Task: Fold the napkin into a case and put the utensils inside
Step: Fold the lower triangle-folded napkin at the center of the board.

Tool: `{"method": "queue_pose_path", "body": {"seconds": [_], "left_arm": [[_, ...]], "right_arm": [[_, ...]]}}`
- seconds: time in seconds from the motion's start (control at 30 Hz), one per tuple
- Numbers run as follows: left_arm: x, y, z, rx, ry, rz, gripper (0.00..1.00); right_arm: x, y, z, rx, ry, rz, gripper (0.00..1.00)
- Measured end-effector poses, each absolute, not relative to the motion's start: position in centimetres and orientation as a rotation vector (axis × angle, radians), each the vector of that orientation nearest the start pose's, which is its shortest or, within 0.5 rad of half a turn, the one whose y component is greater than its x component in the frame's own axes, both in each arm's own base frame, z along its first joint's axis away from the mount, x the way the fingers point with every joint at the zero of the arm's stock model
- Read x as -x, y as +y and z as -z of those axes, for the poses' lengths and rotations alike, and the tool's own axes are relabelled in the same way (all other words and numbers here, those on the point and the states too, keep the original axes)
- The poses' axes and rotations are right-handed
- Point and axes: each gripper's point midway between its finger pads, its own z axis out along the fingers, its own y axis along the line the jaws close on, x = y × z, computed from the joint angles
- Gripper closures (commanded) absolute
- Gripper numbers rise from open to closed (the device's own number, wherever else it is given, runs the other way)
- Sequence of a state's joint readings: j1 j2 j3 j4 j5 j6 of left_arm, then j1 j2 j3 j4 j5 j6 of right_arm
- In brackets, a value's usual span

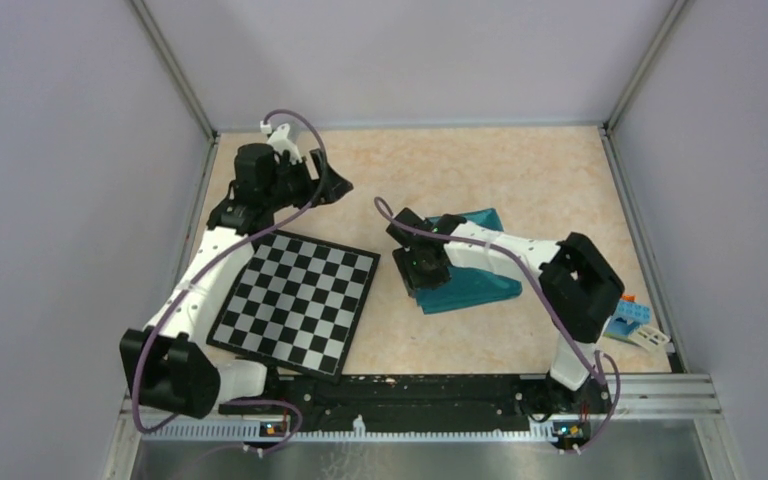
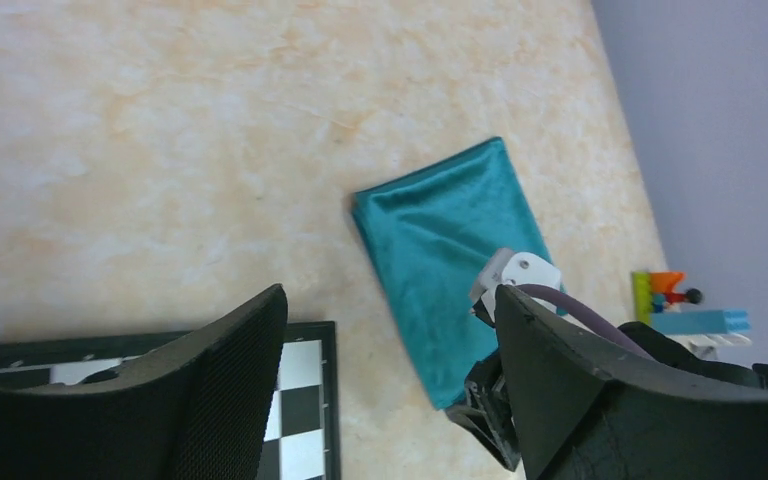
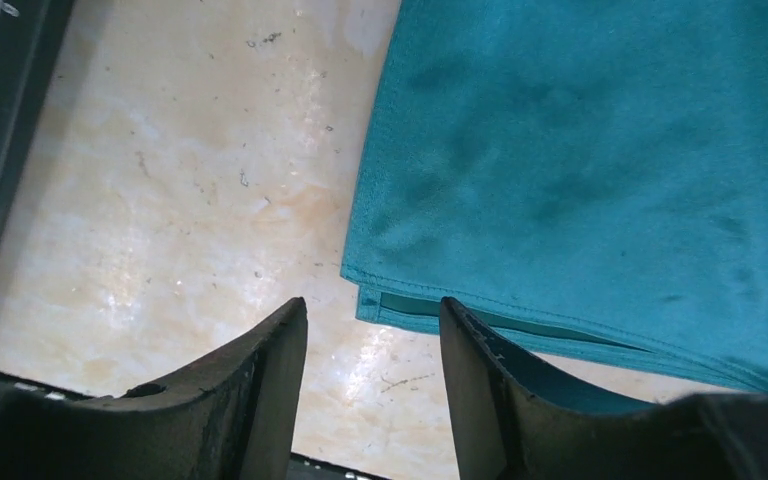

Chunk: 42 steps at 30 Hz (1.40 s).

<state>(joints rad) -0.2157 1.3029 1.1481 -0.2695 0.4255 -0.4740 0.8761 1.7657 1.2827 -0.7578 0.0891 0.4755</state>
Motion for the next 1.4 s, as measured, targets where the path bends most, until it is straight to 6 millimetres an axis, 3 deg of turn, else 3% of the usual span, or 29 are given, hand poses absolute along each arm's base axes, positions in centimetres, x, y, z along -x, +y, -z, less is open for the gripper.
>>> {"method": "queue_pose_path", "body": {"seconds": [0.13, 0.27, 0.4, 0.7, 1.03, 1.2, 1.4], "left_arm": [[-35.7, -14.4, -25.6, 0.007, 2.060, 0.741, 0.19], [-35.4, -12.4, -22.9, 0.043, 2.114, 0.675, 0.19], [-34.9, -11.5, -20.8, 0.064, 2.160, 0.658, 0.19], [-34.6, -10.7, -19.5, 0.083, 2.179, 0.682, 0.19], [-34.7, -10.5, -19.1, 0.086, 2.179, 0.721, 0.19], [-34.6, -10.9, -19.1, 0.079, 2.182, 0.745, 0.19], [-33.9, -12.4, -17.9, 0.087, 2.210, 0.884, 0.15]], "right_arm": [[-21.9, 28.2, -4.9, 0.565, 2.826, -0.108, 0.51], [-22.0, 28.9, -4.5, 0.565, 2.843, -0.087, 0.49], [-21.8, 29.0, -3.4, 0.562, 2.872, -0.058, 0.48], [-21.4, 28.5, -1.8, 0.556, 2.914, -0.004, 0.52], [-21.5, 28.0, -1.4, 0.525, 2.852, 0.048, 0.78], [-21.6, 28.1, -1.5, 0.514, 2.796, 0.075, 1.00], [-21.8, 27.9, -1.8, 0.510, 2.741, 0.021, 1.00]]}}
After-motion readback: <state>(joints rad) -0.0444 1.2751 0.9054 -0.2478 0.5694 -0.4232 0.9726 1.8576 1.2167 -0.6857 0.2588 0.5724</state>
